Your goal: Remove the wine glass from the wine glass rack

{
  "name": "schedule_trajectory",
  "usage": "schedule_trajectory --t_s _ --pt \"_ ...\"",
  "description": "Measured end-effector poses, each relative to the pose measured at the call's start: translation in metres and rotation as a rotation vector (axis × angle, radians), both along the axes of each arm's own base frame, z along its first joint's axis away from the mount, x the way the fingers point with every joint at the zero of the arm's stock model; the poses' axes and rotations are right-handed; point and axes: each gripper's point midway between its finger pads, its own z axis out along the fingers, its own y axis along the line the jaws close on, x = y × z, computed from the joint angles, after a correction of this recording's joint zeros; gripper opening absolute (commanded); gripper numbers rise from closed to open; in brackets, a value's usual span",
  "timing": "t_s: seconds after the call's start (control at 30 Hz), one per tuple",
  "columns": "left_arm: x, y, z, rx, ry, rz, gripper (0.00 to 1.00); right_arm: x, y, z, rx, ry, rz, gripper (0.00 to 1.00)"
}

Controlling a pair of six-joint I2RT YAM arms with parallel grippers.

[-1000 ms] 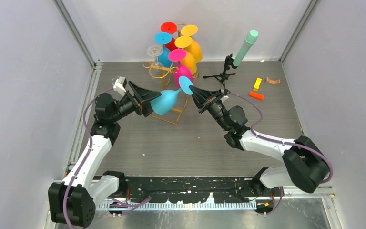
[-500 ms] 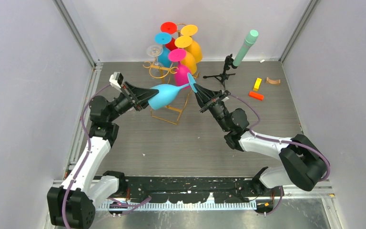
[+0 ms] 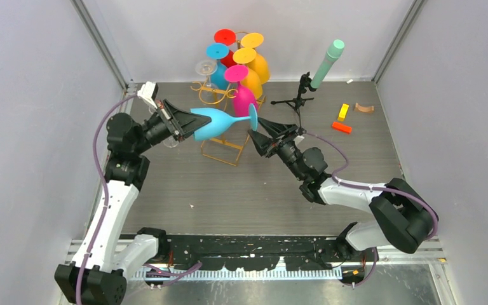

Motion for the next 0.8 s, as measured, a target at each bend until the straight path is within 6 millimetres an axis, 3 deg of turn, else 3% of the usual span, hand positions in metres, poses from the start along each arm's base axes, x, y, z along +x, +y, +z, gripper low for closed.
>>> schedule_trajectory --t_s 0.17,0.37,0.53,0.67,0.8 --pt "-0.004 0.005 -0.007 0.211 -0.050 0.039 0.00 0.003 0.003 -0.043 -0.141 0.105 -0.012 0.62" --pt "-0.016 0.025 -0.052 0.506 -0.006 0.073 0.00 -0.005 -0.019 -0.082 -0.336 0.219 -0.088 0.60" --pt "-0.014 0.055 -0.113 0.739 0.182 0.146 0.00 -0.012 -0.054 -0.085 -0.514 0.241 -0.220 0.59" --pt "-0.016 0.087 -0.162 0.922 0.399 0.218 0.00 -0.014 -0.081 -0.072 -0.629 0.217 -0.334 0.59" --pt "-0.018 0.117 -0.191 1.082 0.564 0.291 0.00 -0.016 -0.107 -0.067 -0.719 0.198 -0.438 0.58"
